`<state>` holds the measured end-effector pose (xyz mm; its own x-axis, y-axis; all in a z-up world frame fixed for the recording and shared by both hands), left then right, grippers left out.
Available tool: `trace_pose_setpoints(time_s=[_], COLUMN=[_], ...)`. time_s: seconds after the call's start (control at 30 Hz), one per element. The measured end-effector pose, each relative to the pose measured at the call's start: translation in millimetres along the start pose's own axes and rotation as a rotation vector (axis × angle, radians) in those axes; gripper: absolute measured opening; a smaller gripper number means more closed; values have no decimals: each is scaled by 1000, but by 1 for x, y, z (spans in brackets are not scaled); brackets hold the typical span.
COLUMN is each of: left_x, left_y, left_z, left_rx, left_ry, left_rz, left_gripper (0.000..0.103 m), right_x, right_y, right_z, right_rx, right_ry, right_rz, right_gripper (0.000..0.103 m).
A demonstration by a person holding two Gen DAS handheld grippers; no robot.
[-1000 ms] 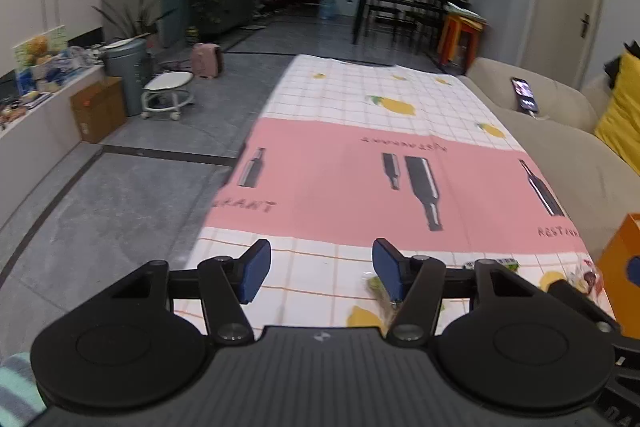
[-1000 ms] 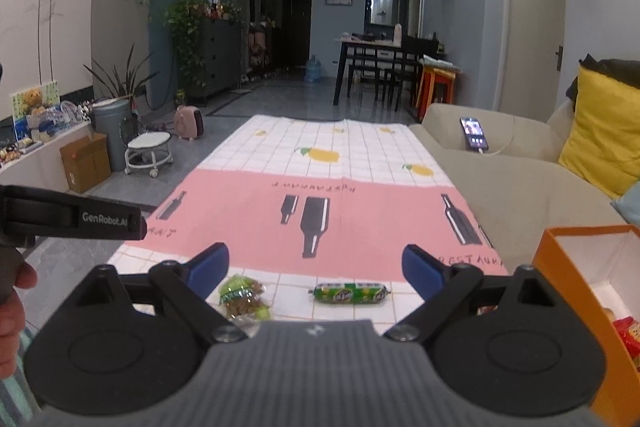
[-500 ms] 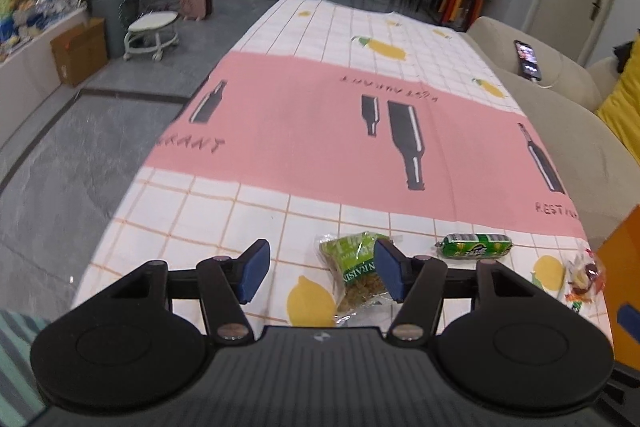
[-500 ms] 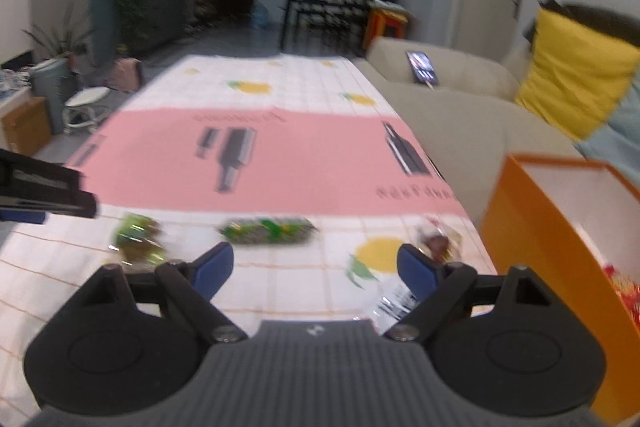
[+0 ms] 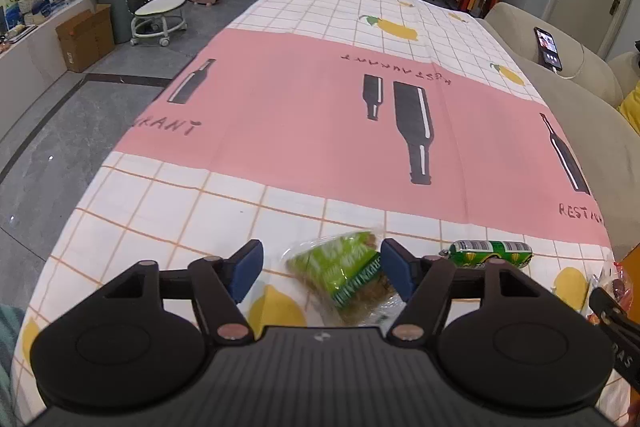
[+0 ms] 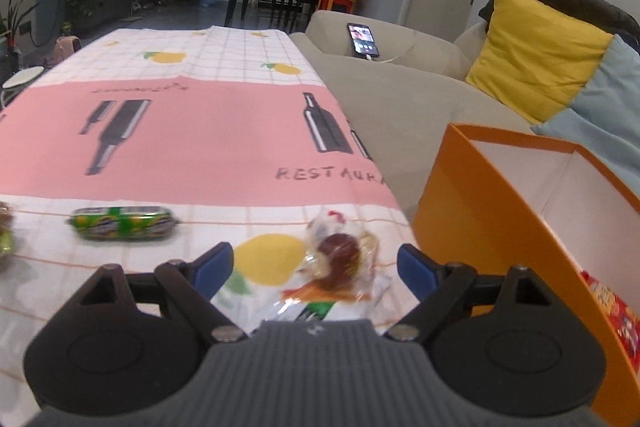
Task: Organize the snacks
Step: 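Reach left tool to green-label pouch while right tool reaches clear date snack bag, then grasp green-label pouch with left tool while right tool grasps date snack bag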
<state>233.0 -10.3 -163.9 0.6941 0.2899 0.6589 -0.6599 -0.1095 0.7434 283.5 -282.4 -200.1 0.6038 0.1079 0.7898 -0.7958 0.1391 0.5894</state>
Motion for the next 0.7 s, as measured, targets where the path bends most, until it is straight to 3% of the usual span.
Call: trace_pose_setpoints(time_s=[0.2, 0.47, 0.7], left_x=[-2, -6, -12], left_y=[-9, -20, -20], left_z=[0, -12, -15], left_rx=[-26, -63, -64], left_ry=[29, 112, 110], left_rz=[-25, -66, -107], left_gripper=[82, 83, 82], right_x=[2, 2, -4], right_y=[-24, -39, -44], right_z=[1, -2, -3], right_rx=[17, 31, 46], right_ry=[40, 58, 48], right_rz=[-9, -24, -63], right_gripper=[86, 74, 60])
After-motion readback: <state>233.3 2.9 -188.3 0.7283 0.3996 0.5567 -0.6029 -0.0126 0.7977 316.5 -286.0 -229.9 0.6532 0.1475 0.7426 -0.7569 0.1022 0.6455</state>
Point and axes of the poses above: each gripper's, at about its wrist camera, not at the fingertips, and y roughly against the way its jaws point, z to its right, x to its top, the point moved 5 cm from there along -y, roughly the way its jaws point, and after that the axes turned 3 degrees about z, right-handed, at the moved point
